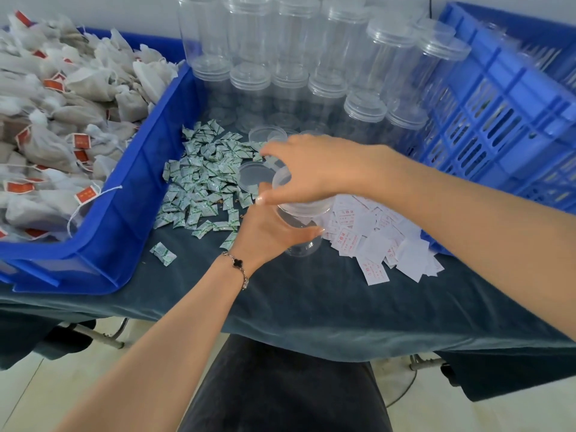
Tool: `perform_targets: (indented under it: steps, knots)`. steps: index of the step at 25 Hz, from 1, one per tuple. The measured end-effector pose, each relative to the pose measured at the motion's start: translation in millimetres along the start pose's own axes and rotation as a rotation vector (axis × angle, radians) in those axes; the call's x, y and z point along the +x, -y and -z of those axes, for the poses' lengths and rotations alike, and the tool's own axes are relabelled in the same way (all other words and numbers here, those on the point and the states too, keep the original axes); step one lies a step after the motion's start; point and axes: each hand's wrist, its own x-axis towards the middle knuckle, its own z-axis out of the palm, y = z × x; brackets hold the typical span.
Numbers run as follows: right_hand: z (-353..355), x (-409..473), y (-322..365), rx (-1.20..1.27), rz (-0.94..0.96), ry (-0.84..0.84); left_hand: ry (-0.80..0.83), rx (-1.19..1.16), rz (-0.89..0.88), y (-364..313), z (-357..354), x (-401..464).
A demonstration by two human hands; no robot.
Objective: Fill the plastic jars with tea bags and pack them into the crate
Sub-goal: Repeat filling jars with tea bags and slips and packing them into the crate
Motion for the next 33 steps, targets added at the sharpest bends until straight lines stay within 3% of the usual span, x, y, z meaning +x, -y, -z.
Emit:
perform_targets:
  steps: [2,3,9,11,13,15,18,21,22,27,33]
  knots:
    - [-7,1,7,-0.282,-0.066,-0.079,0.005,0.008,0.007,-1,0,-1]
    - [-7,-1,9,-0.293,-0.053,-0.085,0.006,0.019,0.015,-1,0,-2]
    - [10,-8,-7,-0.025,0.174,0.222,0.035,0.029,0.063,1,-1,-3]
    - [21,-8,-15,0.081,0.308,0.132,0.053,-0.035,0.057,5,0,-2]
    - [35,-6,-32,0.231,0.33,-0.114,0.057,-0.067,0.054,6,0,-4]
    - [36,0,-54,0.336,0.162,-0.321,0.045,-0.042,0.058,6,-1,-5]
    - [-3,28,-77,0.363,-0.235,-0.255,0.016,-0.081,0.069,6,0,-7]
    - [-39,58,-78,0.887,-0.398,-0.261,-0.124,-0.153,0.084,8,14,-4]
    - [-45,67,-76,0.953,-0.409,-0.268,-0.186,-0.166,0.092,8,22,-1]
    - [-42,102,-38,0.677,-0.17,-0.404,-0.428,-0.239,0.123,10,75,17]
    - [47,129,40,0.527,0.168,-0.576,-0.488,-0.123,0.166,19,100,23]
